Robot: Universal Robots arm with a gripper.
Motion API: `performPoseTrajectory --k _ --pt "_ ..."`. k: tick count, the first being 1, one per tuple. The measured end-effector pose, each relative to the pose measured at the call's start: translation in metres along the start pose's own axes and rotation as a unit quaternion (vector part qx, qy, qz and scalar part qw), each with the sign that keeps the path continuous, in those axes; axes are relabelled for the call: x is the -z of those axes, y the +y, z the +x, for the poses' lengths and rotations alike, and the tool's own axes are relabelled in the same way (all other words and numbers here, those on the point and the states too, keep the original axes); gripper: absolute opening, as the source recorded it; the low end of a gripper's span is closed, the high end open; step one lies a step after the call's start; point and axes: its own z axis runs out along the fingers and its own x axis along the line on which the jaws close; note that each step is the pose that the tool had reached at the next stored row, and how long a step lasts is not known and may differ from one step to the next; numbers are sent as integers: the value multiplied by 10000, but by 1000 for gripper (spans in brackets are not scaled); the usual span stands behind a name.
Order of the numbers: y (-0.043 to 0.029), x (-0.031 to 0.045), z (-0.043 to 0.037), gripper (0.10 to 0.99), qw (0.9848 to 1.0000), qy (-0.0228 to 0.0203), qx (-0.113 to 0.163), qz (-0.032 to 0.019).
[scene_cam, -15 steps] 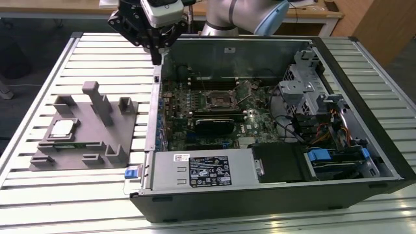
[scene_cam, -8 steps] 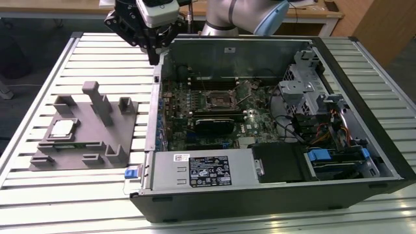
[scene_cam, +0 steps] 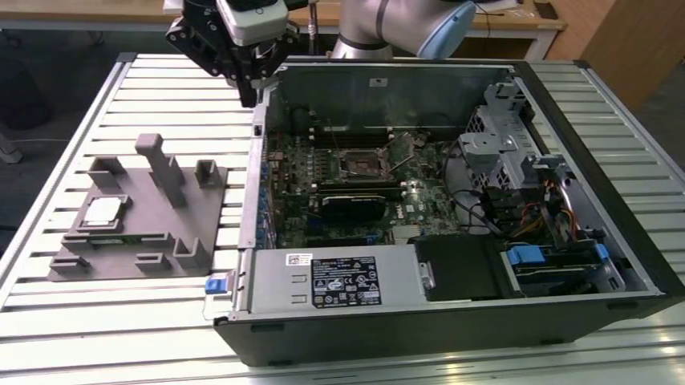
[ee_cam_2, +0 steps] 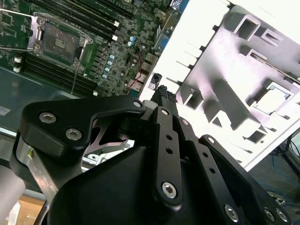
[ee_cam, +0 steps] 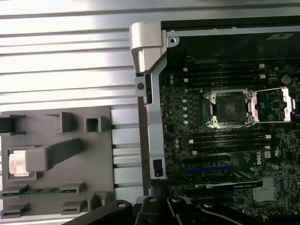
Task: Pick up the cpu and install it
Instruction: 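Reach for the cpu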
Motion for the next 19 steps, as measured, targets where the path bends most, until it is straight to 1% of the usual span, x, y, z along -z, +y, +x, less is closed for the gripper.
performPoseTrajectory --k 19 --pt "-12 1 152 106 10000 0 0 0"
